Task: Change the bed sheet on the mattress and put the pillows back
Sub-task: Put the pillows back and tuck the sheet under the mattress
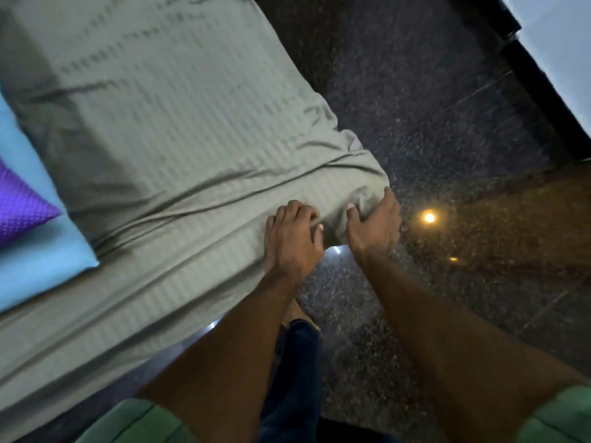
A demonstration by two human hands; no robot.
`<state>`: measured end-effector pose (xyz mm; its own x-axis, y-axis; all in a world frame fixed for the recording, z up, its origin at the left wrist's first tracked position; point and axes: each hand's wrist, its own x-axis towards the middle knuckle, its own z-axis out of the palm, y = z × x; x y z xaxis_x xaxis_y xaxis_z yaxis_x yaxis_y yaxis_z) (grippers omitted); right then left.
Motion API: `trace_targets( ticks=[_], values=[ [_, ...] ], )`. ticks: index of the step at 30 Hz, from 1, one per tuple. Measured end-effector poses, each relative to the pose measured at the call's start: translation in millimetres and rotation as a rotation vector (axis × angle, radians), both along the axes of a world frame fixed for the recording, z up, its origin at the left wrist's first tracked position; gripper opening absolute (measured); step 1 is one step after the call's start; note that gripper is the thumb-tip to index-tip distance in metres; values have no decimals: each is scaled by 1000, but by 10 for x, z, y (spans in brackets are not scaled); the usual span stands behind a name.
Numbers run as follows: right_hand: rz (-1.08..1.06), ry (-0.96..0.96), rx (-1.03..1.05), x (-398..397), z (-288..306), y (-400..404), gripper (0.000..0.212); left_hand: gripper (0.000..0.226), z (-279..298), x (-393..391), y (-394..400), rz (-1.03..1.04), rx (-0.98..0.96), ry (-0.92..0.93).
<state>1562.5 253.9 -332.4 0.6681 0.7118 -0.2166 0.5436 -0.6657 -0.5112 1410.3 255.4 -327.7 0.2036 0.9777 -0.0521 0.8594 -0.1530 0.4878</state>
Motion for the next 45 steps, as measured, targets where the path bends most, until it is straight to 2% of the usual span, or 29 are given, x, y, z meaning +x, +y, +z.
trace_targets(
  ticks=[2,5,7,9,12,15,16,17,19,20,22,23,25,29,31,34,36,38,41,43,45],
  values=[
    [14,115,-44,177,-133,178,78,37,-62,137,138,-16,21,61],
    [171,-41,-63,363,-258,290,42,45,-126,346,235,-22,8,133],
    [329,-188,57,402,-227,204,25,35,-121,440,219,51,10,117],
    [550,-234,89,433,-171,65,16,21,-111,537,242,157,13,58],
    [920,-170,-108,478,-207,-217,26,25,-70,671,261,297,-6,5],
    [1140,63,-416,640,-231,-367,40,44,-1,847,267,396,-76,93],
    [1134,94,-432,702,-207,-363,37,48,-2,903,272,419,-105,142],
    [1070,83,-359,758,-174,-337,29,46,-13,951,275,442,-127,177],
    [786,-6,-126,897,-88,-224,23,37,-37,1074,283,507,-145,182],
    [621,41,-59,953,-60,-134,29,34,-42,1145,290,560,-145,166],
    [345,331,-87,969,-94,63,56,35,-29,1241,302,689,-161,124],
    [293,451,-146,941,-120,145,60,37,-14,1281,298,748,-161,95],
    [228,531,-208,830,-185,222,49,39,8,1305,304,814,-146,48],
    [172,397,-60,653,40,230,12,35,47,1183,277,832,-52,-134],
    [131,624,-11,572,208,125,2,34,111,1118,240,917,-29,-218],
    [-264,1273,-158,474,479,-8,26,38,195,1074,164,995,7,-297],
    [-497,1500,-302,481,530,-77,37,40,229,1057,89,1002,12,-306],
    [-505,1582,-396,516,484,-145,42,39,221,1048,-1,1001,-11,-317],
    [-329,1628,-503,585,512,-192,29,42,204,1030,-124,1017,-54,-337],
    [-235,1575,-516,689,487,-142,23,44,226,1024,-171,1034,-61,-346],
    [-222,1490,-421,835,390,-88,38,45,240,1021,-205,1051,-112,-342]
  ],
)
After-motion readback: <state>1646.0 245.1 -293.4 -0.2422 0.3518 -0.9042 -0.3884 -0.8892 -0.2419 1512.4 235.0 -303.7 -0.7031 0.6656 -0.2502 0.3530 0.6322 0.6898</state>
